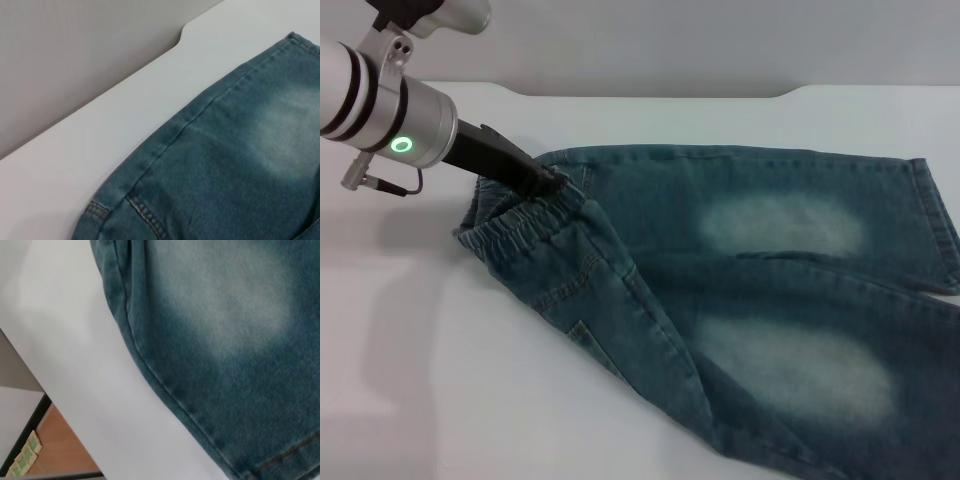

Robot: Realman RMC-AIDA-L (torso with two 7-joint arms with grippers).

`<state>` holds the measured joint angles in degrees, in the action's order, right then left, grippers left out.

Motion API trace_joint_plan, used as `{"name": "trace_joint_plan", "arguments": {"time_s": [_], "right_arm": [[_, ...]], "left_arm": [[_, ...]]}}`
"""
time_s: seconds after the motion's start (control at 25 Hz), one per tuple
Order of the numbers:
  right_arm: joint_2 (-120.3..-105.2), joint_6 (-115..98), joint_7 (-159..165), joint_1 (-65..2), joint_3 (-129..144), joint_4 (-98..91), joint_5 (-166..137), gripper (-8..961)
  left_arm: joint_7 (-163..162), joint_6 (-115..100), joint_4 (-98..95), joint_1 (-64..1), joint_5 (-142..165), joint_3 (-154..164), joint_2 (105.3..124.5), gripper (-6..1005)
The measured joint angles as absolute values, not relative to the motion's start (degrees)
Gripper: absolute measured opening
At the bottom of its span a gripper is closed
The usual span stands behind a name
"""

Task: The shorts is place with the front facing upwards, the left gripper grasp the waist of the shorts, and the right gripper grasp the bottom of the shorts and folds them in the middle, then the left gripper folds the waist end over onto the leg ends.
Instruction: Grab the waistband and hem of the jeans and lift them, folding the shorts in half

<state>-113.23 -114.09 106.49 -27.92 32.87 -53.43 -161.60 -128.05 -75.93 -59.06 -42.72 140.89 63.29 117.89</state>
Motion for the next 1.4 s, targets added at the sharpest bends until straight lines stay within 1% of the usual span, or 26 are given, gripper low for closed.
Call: {"name": "trace_joint_plan", "arguments": {"time_s": [0.68,1.0,1.4], "right_arm": [[-113.20,-114.5,106.5,-28.8,33.7,-53.2,-163.6,553],[-113.59,-114.0,106.5,-29.3,34.4,-52.7,-163.6,545],[-113.52,-114.1,106.8,-29.5,34.4,-52.7,-164.4,535]], "left_arm": [[-128.2,-75.4,-59.1,-43.2,140.9,63.3,117.89,44],[-128.3,-75.2,-59.1,-43.3,140.9,63.3,117.94,45],[-128.3,-75.1,-59.0,-43.3,140.9,63.3,117.95,46]]}}
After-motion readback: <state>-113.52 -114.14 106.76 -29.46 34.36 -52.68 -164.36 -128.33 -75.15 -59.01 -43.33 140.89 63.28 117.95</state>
